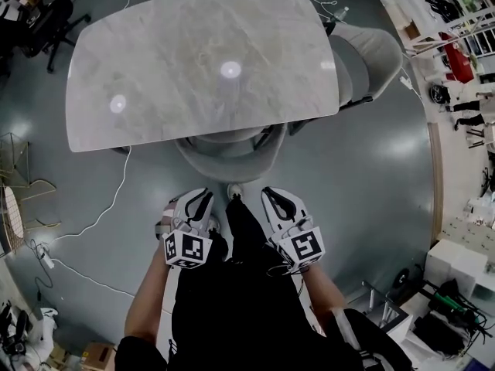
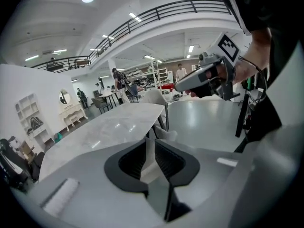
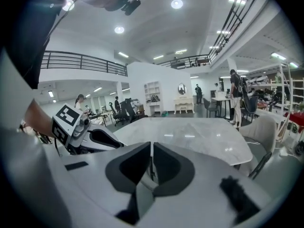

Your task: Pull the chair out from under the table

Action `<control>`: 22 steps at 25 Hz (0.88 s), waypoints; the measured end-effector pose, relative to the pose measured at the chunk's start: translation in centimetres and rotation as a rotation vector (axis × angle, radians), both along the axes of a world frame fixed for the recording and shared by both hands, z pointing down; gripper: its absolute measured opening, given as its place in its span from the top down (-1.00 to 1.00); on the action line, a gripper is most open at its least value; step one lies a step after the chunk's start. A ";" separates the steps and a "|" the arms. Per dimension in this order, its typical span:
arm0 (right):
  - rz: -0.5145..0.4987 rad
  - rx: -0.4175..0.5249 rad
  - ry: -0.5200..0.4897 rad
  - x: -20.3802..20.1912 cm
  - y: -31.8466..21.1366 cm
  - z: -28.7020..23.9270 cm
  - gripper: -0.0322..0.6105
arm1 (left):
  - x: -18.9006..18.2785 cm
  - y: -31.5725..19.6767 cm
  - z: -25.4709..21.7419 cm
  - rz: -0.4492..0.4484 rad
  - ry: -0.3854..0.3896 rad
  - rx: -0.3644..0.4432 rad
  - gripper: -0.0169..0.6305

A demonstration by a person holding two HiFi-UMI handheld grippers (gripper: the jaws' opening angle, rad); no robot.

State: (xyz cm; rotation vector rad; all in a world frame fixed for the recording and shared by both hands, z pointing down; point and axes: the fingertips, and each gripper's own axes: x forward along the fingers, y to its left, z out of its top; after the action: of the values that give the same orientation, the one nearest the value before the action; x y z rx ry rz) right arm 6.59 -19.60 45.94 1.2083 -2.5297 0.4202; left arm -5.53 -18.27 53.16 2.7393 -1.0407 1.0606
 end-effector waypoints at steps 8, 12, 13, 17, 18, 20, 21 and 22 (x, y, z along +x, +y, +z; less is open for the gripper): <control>-0.127 -0.069 0.107 -0.5 0.3 3.5 0.56 | 0.8 0.0 4.0 0.202 -0.227 0.047 0.63; -0.204 -0.065 0.157 -1.2 0.1 4.6 0.47 | 1.4 -0.4 5.7 0.240 -0.245 0.032 0.55; -0.219 -0.060 0.174 -1.1 -0.1 4.8 0.45 | 1.5 -0.7 5.9 0.244 -0.250 0.034 0.54; -0.298 -0.036 0.297 -0.9 -0.2 6.1 0.37 | 1.8 -1.5 6.9 0.267 -0.269 0.028 0.51; -0.323 -0.039 0.324 -1.0 -0.1 6.6 0.36 | 1.9 -1.5 7.2 0.275 -0.276 0.023 0.50; -0.362 -0.055 0.359 -1.1 0.1 7.7 0.32 | 2.0 -1.5 7.9 0.304 -0.305 0.023 0.49; -0.376 -0.063 0.370 -1.2 0.2 8.2 0.31 | 2.1 -1.5 8.4 0.325 -0.329 0.028 0.49; -0.387 -0.070 0.378 -1.3 0.1 8.6 0.30 | 2.1 -1.6 9.0 0.347 -0.353 0.035 0.47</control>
State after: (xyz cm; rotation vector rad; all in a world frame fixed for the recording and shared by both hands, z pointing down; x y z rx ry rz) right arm 5.33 -19.45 54.57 0.6703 -2.3168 0.1644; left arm -3.38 -19.85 62.19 2.8952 -0.6161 1.6349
